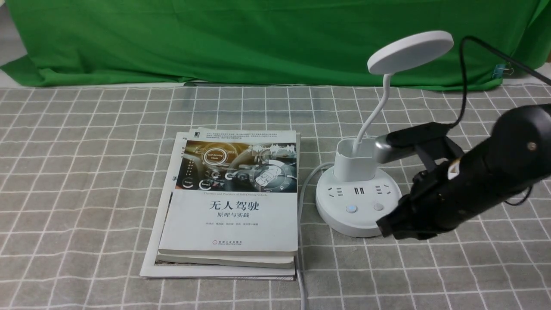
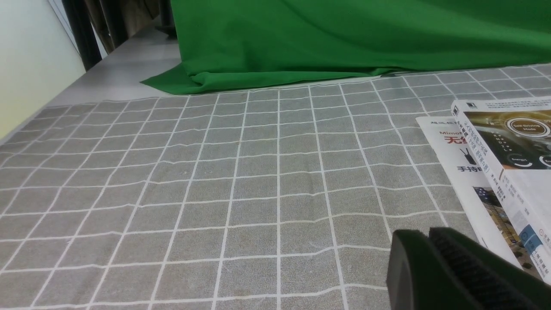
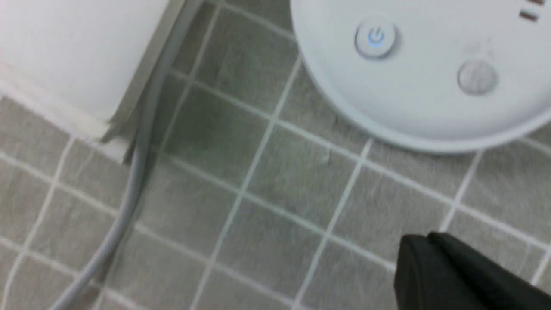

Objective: Turn on the desk lamp on the grey coffee tablecloth with your hand.
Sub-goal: 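Press the button on the base of the white desk lamp with the right gripper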

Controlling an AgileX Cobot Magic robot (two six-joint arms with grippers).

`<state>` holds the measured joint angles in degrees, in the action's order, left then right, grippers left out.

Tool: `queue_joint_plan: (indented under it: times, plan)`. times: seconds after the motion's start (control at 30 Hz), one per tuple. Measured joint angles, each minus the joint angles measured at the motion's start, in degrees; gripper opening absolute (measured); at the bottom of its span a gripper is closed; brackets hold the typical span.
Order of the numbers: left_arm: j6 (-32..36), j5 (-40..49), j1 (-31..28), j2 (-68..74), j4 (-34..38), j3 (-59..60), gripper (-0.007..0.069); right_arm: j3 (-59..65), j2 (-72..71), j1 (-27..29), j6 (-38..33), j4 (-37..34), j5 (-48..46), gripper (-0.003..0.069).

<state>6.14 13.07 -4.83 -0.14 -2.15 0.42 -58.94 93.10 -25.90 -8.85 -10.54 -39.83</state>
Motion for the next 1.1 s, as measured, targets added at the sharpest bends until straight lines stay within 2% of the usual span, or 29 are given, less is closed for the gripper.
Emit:
queue_joint_plan:
  times: [0.4, 1.1]
  plan:
    - [0.0, 0.0, 0.0, 0.0, 0.0, 0.0, 0.0019, -9.1, 11.4, 1.8, 1.8, 3.8, 5.0, 0.0035]
    - [0.0, 0.0, 0.0, 0.0, 0.0, 0.0, 0.0019, -11.0, 15.8, 2.4, 2.1, 3.8, 8.0, 0.0035]
